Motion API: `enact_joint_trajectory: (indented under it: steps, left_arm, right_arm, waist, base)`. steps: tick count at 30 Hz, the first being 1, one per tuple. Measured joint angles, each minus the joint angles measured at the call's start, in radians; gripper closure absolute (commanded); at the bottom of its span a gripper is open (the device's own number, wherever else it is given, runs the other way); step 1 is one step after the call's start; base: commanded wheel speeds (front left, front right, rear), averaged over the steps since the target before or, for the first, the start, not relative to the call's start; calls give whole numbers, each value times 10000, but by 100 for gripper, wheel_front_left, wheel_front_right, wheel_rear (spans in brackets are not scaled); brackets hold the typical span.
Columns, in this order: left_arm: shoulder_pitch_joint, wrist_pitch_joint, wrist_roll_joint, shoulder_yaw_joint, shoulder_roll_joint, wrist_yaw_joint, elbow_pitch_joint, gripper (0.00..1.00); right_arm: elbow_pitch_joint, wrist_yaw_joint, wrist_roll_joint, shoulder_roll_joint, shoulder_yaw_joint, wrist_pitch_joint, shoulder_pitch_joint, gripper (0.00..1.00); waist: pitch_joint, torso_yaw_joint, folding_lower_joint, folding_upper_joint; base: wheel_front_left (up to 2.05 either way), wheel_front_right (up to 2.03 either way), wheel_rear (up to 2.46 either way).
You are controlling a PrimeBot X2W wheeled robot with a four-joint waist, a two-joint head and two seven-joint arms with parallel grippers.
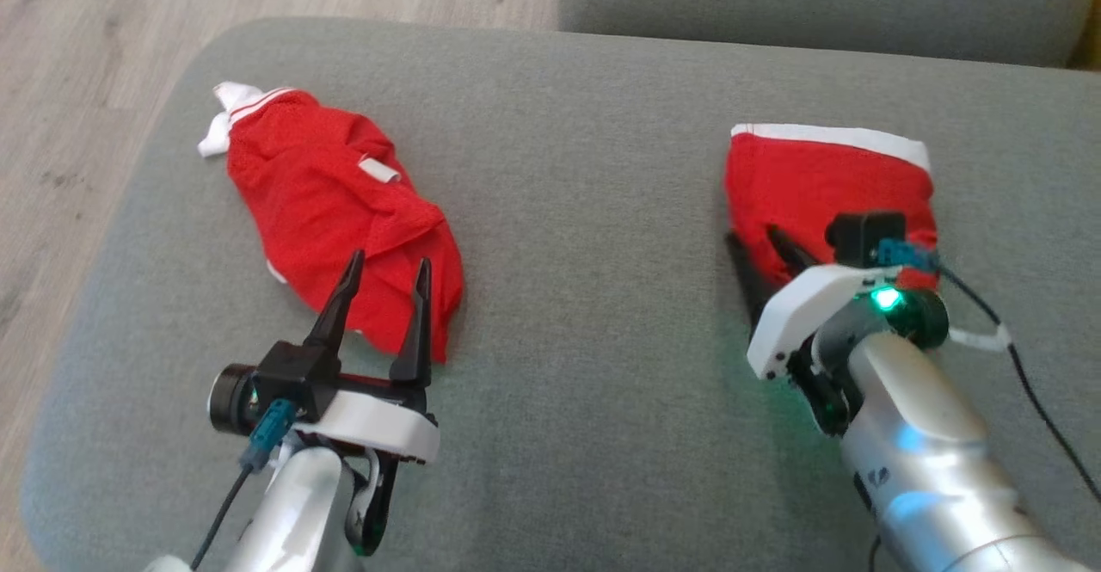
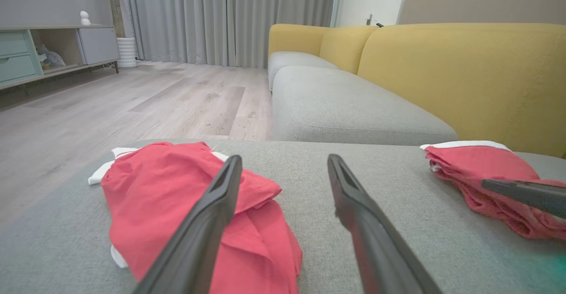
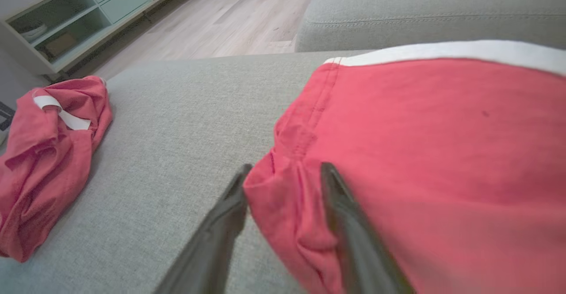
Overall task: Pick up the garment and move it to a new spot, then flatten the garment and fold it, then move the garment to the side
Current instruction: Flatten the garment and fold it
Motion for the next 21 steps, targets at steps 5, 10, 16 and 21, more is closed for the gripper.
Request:
enact_joint_trajectory:
  steps: [5,10,16,21]
  left_arm:
    - [8,0,-2,23,4,33,-107,0]
    - [51,2,-4,90,4,46,-276,0]
    - [461,0,-92,320,-4,119,-579,0]
    - [634,0,-88,359,-19,123,-821,0]
  right_arm:
    - [188,0,67,2,-291,-1283,39,0]
    - [-136,0,-67,-96,-1216,-2040,75,0]
    - [-1781,0,-1127,-192,-3074,-2192,1224,0]
    - [-3381,0,-2034,54,-4096,-2194,2608,0]
  waist:
    - [-145,-373,0,0]
    - [-325,-861,0,0]
    - [-528,-1489,0,0]
    - [-601,-1843,-1,0]
  base:
    - [0,0,0]
    - [0,0,0]
    - [0,0,0]
    - [0,0,0]
